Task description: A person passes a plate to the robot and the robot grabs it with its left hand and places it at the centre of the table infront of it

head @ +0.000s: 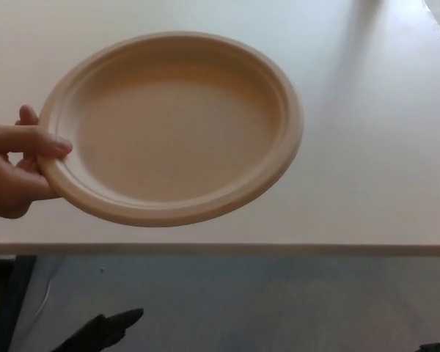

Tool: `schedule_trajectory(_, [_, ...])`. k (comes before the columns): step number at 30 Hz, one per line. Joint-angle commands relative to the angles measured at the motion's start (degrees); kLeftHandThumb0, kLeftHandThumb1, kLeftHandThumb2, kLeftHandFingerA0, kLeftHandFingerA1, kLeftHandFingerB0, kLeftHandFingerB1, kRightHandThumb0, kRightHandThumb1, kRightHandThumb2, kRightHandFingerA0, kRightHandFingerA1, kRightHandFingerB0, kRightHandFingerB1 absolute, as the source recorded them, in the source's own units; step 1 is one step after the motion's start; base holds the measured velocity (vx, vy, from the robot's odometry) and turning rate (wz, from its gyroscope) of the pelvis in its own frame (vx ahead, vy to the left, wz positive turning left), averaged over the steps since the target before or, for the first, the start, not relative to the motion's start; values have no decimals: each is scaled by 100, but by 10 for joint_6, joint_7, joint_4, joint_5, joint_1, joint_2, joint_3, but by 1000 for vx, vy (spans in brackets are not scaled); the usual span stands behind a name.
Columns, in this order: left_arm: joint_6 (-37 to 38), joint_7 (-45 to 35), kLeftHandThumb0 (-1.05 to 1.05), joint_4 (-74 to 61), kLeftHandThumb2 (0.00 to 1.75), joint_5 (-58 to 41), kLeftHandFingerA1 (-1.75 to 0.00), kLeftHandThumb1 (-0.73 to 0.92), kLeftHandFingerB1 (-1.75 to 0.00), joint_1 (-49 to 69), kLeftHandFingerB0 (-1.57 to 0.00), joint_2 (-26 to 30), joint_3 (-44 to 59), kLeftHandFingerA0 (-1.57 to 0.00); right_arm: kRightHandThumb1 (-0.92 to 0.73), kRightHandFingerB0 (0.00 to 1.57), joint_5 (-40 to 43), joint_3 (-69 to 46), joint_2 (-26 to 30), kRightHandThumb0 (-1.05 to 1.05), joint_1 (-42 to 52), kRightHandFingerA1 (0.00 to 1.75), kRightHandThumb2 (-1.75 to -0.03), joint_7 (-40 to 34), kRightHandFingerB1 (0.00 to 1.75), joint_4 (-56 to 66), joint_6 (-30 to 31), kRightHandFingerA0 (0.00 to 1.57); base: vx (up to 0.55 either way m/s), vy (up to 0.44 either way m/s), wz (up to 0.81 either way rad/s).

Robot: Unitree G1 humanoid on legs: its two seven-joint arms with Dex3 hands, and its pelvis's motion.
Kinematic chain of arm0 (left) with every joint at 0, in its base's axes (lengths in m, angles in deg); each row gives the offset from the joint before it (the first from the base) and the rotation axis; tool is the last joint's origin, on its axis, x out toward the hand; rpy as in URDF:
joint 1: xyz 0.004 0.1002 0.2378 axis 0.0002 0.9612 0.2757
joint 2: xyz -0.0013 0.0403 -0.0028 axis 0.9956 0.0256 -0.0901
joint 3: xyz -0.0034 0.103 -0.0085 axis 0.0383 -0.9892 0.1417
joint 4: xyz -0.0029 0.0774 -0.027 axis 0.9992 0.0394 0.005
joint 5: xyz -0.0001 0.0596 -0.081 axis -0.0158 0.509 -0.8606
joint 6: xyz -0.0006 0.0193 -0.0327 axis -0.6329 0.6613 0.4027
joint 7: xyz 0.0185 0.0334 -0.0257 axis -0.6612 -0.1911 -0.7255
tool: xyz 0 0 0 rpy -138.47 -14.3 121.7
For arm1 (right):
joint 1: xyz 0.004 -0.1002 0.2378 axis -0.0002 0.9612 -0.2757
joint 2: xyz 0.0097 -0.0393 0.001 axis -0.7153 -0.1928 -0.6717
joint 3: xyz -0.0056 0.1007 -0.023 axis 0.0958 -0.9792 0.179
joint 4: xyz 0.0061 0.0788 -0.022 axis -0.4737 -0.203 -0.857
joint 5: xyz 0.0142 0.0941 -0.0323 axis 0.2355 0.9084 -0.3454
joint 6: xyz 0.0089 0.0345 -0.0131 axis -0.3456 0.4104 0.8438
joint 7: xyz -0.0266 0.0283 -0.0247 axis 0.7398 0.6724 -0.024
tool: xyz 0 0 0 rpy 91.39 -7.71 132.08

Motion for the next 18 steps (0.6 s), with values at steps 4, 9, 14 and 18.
schedule_trajectory(4, [222, 51, -68, -325, 79, 2, -43, 49, -41, 37, -21, -59, 85, -29, -69, 53, -10, 6, 14, -60, 7, 64, -61, 5, 52, -8, -3, 76, 0, 0, 0])
schedule_trajectory(9, [207, 44, -69, -359, 76, -17, -43, 46, -42, 7, -24, -66, 84, -34, -69, 53, -3, 0, 14, -61, -1, 64, -60, 12, 52, -10, -4, 75, 0, 0, 0])
schedule_trajectory(14, [192, 40, -54, -394, 74, -26, -58, 44, -44, -23, -35, -77, 92, -70, -68, 53, -7, 2, 15, -61, -7, 64, -60, 10, 51, -14, -3, 76, 0, 0, 0])
schedule_trajectory(18, [191, 36, -50, -397, 57, -69, -52, 54, -35, -24, -46, -75, 58, -87, -68, 52, -3, -1, 16, -61, -12, 65, -60, 14, 52, -14, -5, 76, 0, 0, 0])
